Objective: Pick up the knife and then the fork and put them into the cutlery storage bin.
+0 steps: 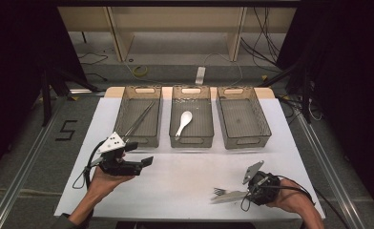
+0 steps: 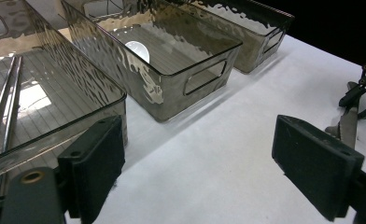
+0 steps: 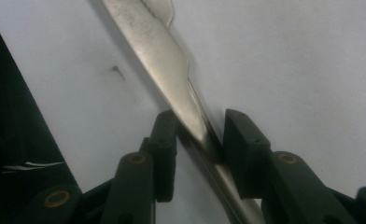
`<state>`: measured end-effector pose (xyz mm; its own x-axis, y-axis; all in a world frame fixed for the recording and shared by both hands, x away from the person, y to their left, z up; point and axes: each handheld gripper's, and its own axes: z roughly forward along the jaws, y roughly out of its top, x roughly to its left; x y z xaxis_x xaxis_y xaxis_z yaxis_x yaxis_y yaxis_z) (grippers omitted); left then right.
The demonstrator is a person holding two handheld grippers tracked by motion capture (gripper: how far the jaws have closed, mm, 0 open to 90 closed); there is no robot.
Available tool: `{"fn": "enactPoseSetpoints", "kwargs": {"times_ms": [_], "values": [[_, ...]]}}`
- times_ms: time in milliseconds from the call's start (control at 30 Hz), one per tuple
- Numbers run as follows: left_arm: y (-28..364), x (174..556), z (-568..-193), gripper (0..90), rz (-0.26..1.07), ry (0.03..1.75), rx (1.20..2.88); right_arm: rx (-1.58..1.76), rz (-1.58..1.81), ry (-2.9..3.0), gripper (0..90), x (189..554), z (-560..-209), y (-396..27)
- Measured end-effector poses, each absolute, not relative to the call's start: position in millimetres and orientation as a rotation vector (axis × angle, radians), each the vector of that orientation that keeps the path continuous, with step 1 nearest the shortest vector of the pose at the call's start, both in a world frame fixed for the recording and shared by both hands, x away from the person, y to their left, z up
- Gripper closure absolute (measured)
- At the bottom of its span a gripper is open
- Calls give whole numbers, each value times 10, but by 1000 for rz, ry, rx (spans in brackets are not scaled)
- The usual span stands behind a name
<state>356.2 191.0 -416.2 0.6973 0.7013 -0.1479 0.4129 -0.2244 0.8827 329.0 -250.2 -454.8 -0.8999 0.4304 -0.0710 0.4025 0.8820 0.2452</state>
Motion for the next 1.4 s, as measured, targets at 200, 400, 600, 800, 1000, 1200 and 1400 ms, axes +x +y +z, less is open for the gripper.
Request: {"fn": "enactPoseSetpoints", "kwargs": {"times_ms": [200, 400, 600, 800, 1000, 1200, 1400], "values": [[1902, 3562, -4163, 166, 340, 872, 1856, 594, 342, 2934, 713, 3277, -4550, -2493], [1910, 3570, -4162, 166, 341, 875, 1859, 558, 341, 2939, 739, 3265, -4548, -2487], [1911, 3570, -4162, 166, 343, 874, 1860, 520, 342, 2943, 770, 3252, -4548, -2481], [1915, 3566, -4159, 166, 340, 875, 1858, 471, 350, 2941, 804, 3239, -4551, -2465], [1920, 3571, -4159, 166, 340, 877, 1855, 451, 352, 2937, 809, 3228, -4544, -2466], [1923, 3567, -4155, 166, 342, 876, 1847, 478, 391, 2897, 811, 3223, -4489, -2481], [1931, 3567, -4151, 166, 341, 882, 1842, 523, 435, 2842, 812, 3230, -4425, -2490]]}}
